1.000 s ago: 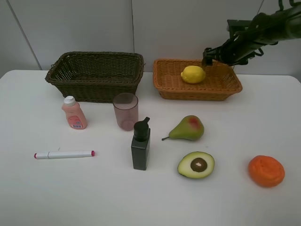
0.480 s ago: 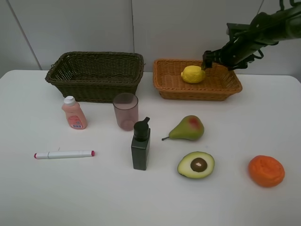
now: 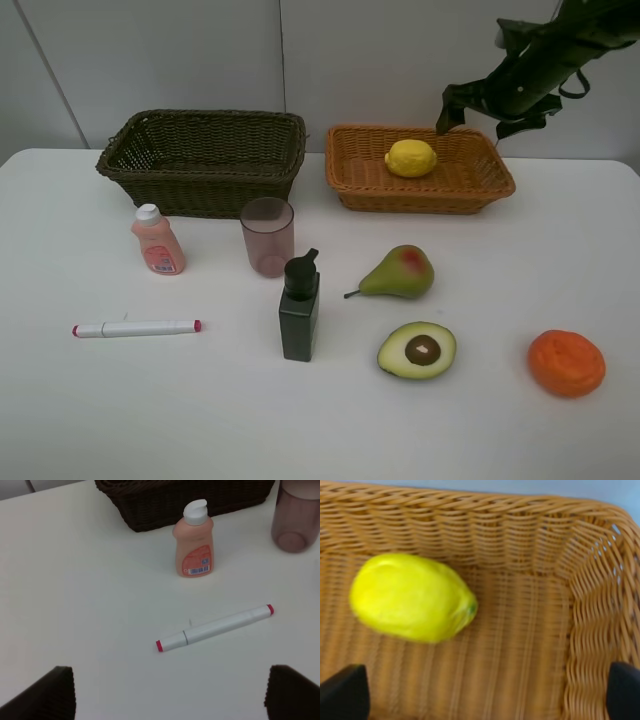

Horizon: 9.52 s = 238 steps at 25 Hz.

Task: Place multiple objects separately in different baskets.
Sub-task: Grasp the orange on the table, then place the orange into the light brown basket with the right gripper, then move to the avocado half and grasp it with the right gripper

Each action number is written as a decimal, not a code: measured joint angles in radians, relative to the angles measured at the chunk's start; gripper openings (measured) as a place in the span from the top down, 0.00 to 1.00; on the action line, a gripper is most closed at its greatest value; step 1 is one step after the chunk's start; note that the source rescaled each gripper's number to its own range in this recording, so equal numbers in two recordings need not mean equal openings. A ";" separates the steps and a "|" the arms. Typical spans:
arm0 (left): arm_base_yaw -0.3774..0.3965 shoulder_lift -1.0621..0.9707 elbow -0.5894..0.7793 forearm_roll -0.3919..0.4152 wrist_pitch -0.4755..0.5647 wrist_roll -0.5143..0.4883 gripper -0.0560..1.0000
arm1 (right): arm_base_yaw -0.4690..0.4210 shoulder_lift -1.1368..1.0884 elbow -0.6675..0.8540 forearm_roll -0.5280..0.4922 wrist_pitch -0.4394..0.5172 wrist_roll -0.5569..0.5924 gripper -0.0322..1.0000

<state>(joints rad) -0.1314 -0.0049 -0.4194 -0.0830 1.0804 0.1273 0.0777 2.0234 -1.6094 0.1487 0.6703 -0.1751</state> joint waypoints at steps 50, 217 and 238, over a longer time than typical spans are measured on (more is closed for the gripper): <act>0.000 0.000 0.000 0.020 0.000 0.000 0.00 | 0.000 -0.560 1.085 -0.199 -0.154 0.985 0.00; 0.000 0.000 0.000 0.020 0.000 0.000 0.00 | 0.001 0.130 -0.035 0.106 -0.074 0.185 0.00; 0.000 0.000 0.000 0.020 0.000 0.000 0.00 | 0.086 -0.121 0.027 0.031 0.119 0.140 0.00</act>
<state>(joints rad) -0.1314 -0.0049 -0.4194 -0.0633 1.0804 0.1273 0.1634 1.9021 -1.5823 0.1800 0.7891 -0.0349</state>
